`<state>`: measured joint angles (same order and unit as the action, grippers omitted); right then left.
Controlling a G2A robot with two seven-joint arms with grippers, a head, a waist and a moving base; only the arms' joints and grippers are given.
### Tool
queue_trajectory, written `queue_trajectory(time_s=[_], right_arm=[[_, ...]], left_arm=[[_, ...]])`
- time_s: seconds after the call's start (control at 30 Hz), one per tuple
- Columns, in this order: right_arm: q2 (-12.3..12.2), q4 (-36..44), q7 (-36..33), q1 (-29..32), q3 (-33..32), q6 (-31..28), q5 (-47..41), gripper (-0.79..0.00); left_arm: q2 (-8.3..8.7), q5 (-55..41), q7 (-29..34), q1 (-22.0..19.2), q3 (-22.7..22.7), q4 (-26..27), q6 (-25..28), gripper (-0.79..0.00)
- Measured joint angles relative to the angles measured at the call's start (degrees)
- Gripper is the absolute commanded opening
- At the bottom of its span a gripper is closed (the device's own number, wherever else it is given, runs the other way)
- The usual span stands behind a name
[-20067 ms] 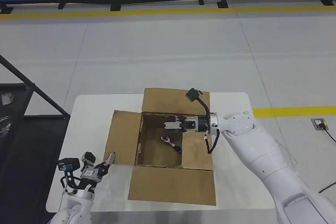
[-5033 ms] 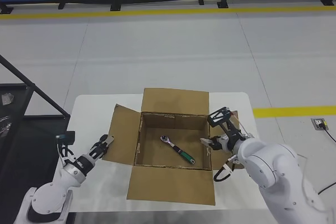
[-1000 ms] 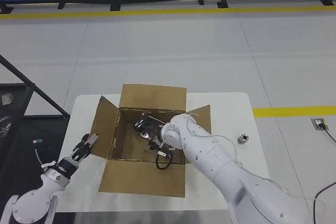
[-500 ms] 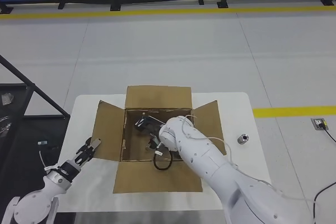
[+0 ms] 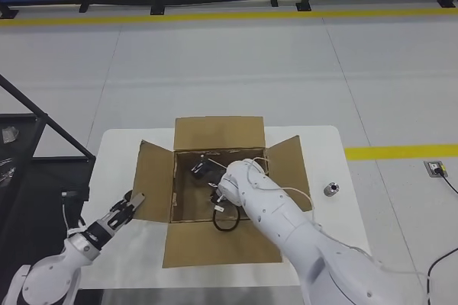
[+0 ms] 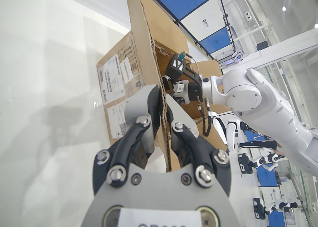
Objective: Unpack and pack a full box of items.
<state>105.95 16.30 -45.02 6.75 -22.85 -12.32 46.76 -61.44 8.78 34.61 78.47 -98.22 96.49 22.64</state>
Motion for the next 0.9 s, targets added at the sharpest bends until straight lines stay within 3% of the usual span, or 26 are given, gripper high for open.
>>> queue_trajectory(time_s=[0.2,0.57,0.7,0.73,0.77,0.9], right_arm=[[0.1,-3.0,0.6,-0.4,-1.0,-1.0,-0.3,-0.086],[-0.7,-7.0,1.3,-1.3,-3.0,-4.3,-1.7,-0.163],[-1.0,-7.4,1.5,-1.3,-3.4,-4.6,-1.8,-0.243],[-1.1,-7.6,1.6,-1.3,-3.6,-4.5,-1.9,-0.249],[-1.2,-7.6,1.7,-1.2,-3.7,-4.4,-1.9,-0.256],[-1.4,-7.7,2.6,-1.0,-4.1,-3.9,-2.0,-0.228]], left_arm=[[0.18,0.7,0.9,-2.1,1.4,-2.0,1.0,-0.785],[0.30,1.7,1.0,-7.4,4.4,-6.5,-1.5,-0.785],[0.30,1.7,0.4,-8.8,5.1,-7.8,-2.4,-0.785],[0.29,1.4,0.2,-9.0,5.3,-8.1,-2.7,-0.449],[0.27,1.1,0.0,-9.2,5.4,-8.2,-2.9,0.000],[0.28,-0.8,-0.7,-8.3,5.0,-6.9,-3.8,0.000]])
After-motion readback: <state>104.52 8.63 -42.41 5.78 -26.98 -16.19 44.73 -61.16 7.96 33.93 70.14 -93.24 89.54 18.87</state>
